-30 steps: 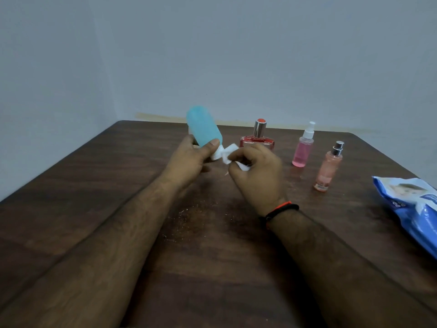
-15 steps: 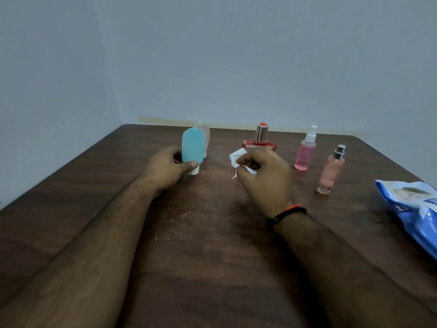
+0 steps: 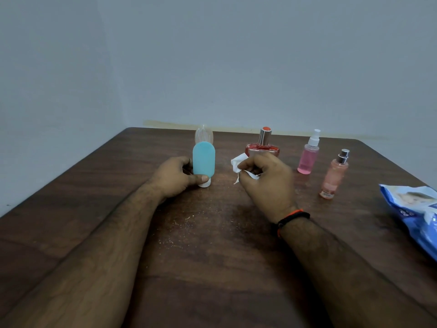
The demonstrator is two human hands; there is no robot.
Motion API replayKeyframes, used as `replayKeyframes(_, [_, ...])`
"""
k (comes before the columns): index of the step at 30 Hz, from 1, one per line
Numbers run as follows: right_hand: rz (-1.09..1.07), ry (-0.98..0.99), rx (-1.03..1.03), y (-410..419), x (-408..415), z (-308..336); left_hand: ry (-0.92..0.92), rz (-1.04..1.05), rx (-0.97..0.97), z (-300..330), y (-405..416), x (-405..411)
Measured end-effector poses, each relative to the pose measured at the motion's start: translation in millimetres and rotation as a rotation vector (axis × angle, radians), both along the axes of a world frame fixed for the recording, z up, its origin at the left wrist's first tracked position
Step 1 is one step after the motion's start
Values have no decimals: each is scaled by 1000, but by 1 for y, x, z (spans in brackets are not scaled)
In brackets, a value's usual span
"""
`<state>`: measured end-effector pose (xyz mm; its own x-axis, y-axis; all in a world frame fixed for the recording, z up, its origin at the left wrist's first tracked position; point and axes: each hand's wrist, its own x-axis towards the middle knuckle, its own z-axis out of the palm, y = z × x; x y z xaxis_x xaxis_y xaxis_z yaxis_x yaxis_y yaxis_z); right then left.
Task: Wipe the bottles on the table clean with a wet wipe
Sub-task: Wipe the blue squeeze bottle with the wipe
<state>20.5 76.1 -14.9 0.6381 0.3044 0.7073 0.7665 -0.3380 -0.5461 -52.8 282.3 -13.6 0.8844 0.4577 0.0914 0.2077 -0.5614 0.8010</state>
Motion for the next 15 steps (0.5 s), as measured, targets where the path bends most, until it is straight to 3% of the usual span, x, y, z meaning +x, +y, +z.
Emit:
replayKeyframes(7, [6,12,-6,-1,0,1,58,-44,-50,6,1,-5])
replayKeyframes(10, [-2,9,2,-1,1,1,52,-85,-234,10,9,-8])
replayKeyframes(12, [-8,10,15,0,2,1,-19,16,-329,7,17,-2])
replayKeyframes(15, [-5,4,2,1,1,0,-131,260,-231,-4,25,20])
